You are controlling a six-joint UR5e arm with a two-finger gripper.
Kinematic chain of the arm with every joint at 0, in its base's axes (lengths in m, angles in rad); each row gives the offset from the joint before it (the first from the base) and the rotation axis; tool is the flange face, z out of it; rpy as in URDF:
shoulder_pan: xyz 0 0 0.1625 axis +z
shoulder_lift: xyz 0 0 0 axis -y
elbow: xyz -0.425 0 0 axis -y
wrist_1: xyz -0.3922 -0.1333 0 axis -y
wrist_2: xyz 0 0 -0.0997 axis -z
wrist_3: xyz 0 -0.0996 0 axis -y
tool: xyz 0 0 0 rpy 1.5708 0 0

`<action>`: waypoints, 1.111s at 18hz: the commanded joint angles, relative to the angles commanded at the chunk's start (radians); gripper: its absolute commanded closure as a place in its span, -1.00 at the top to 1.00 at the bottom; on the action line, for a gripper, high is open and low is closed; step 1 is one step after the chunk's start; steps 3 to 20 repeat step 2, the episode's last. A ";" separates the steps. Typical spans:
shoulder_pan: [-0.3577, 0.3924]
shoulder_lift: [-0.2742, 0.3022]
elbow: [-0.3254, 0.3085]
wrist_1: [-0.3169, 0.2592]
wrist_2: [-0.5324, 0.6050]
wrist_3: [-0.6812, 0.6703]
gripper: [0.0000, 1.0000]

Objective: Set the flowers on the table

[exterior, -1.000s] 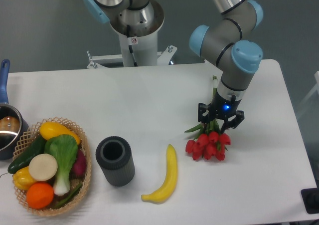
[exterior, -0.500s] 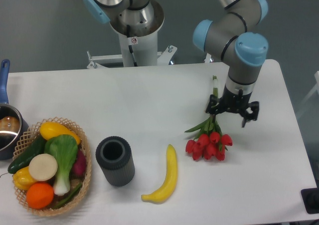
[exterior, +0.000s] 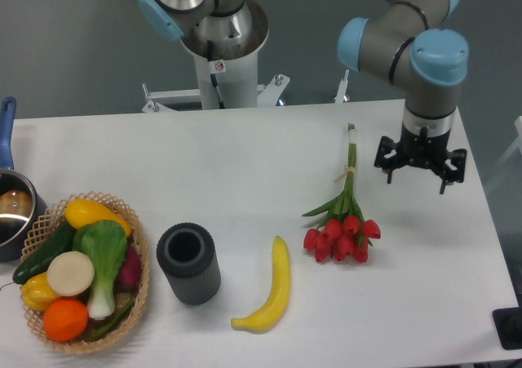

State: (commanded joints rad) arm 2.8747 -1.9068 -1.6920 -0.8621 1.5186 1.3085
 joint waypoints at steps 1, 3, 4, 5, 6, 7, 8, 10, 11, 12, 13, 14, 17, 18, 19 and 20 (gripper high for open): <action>-0.002 0.000 0.002 0.002 -0.002 0.002 1.00; -0.003 0.000 0.000 0.002 0.000 0.002 1.00; -0.003 0.000 0.000 0.002 0.000 0.002 1.00; -0.003 0.000 0.000 0.002 0.000 0.002 1.00; -0.003 0.000 0.000 0.002 0.000 0.002 1.00; -0.003 0.000 0.000 0.002 0.000 0.002 1.00; -0.003 0.000 0.000 0.002 0.000 0.002 1.00; -0.003 0.000 0.000 0.002 0.000 0.002 1.00; -0.003 0.000 0.000 0.002 0.000 0.002 1.00; -0.003 0.000 0.000 0.002 0.000 0.002 1.00; -0.003 0.000 0.000 0.002 0.000 0.002 1.00; -0.003 0.000 0.000 0.002 0.000 0.002 1.00; -0.003 0.000 0.000 0.002 0.000 0.002 1.00; -0.003 0.000 0.000 0.002 0.000 0.002 1.00; -0.003 0.000 0.000 0.002 0.000 0.002 1.00; -0.003 0.000 0.000 0.002 0.000 0.002 1.00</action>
